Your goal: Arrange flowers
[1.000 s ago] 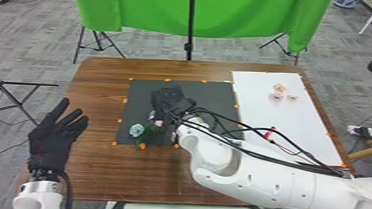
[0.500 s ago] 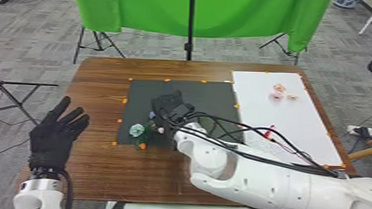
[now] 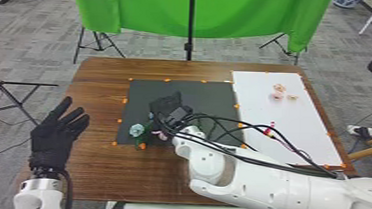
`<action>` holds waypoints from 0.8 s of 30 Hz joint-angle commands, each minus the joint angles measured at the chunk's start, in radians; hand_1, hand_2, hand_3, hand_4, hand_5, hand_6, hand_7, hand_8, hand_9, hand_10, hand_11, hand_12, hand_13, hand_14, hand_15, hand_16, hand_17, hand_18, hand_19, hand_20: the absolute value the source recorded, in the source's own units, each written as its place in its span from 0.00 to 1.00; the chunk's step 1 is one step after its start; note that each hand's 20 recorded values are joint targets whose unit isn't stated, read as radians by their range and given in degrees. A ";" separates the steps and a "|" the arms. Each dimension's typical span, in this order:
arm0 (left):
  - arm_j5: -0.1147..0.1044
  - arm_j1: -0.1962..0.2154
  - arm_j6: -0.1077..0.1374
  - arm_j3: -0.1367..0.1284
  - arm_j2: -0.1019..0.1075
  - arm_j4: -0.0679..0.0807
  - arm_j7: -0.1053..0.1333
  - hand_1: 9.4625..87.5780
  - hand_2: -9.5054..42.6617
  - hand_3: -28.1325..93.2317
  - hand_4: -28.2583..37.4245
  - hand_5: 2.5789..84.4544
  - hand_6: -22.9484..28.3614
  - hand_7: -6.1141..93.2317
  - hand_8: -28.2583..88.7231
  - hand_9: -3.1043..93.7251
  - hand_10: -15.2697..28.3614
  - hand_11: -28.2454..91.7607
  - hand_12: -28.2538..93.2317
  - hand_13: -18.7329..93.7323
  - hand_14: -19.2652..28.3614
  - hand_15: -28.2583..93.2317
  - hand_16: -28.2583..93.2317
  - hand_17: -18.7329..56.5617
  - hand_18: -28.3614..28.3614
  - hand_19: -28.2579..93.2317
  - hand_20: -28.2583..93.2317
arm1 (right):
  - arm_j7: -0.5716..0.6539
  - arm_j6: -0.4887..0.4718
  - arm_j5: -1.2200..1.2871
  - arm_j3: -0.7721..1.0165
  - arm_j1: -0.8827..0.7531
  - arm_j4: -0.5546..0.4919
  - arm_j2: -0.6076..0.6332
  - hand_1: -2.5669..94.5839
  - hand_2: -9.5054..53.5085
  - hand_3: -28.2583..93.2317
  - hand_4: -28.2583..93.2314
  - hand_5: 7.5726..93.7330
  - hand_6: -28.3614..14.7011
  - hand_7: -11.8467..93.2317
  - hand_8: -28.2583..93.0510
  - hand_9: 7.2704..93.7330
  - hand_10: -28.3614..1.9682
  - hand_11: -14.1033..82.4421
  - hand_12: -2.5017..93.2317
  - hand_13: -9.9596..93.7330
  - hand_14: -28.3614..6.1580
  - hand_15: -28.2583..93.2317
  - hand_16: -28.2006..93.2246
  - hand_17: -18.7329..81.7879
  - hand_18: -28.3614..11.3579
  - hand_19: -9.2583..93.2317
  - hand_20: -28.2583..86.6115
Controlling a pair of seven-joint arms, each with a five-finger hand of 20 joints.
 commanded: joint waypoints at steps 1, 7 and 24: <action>-0.014 0.036 0.005 0.007 0.000 -0.002 0.028 0.14 0.32 0.90 0.00 0.40 0.58 0.14 0.17 0.36 0.79 0.43 0.32 0.35 0.97 0.68 0.15 0.14 1.00 0.70 0.26 | 0.017 0.084 0.012 0.104 -0.007 -0.076 0.068 0.40 0.00 0.82 0.00 0.79 0.69 0.28 0.13 0.81 0.54 0.68 0.26 0.73 0.52 0.92 0.46 0.44 0.08 0.92 0.70; -0.010 0.042 0.010 0.001 -0.003 -0.006 0.024 0.13 0.32 0.90 0.00 0.40 0.58 0.14 0.17 0.36 0.80 0.43 0.32 0.35 0.97 0.68 0.15 0.14 1.00 0.70 0.26 | 0.056 0.122 0.177 0.329 -0.058 -0.125 0.229 0.37 0.00 0.84 0.00 0.72 0.67 0.27 0.13 0.74 0.48 0.55 0.21 0.67 0.49 0.86 0.41 0.40 0.07 0.87 0.67; -0.025 0.061 0.024 0.015 0.011 -0.013 0.058 0.13 0.32 0.90 0.00 0.39 0.58 0.14 0.17 0.36 0.80 0.43 0.32 0.35 0.97 0.68 0.15 0.14 1.00 0.70 0.26 | 0.220 -0.041 0.278 0.378 -0.031 0.138 0.455 0.36 0.00 0.90 0.00 0.55 0.69 0.27 0.12 0.54 0.37 0.38 0.18 0.53 0.37 0.81 0.33 0.32 0.09 0.80 0.63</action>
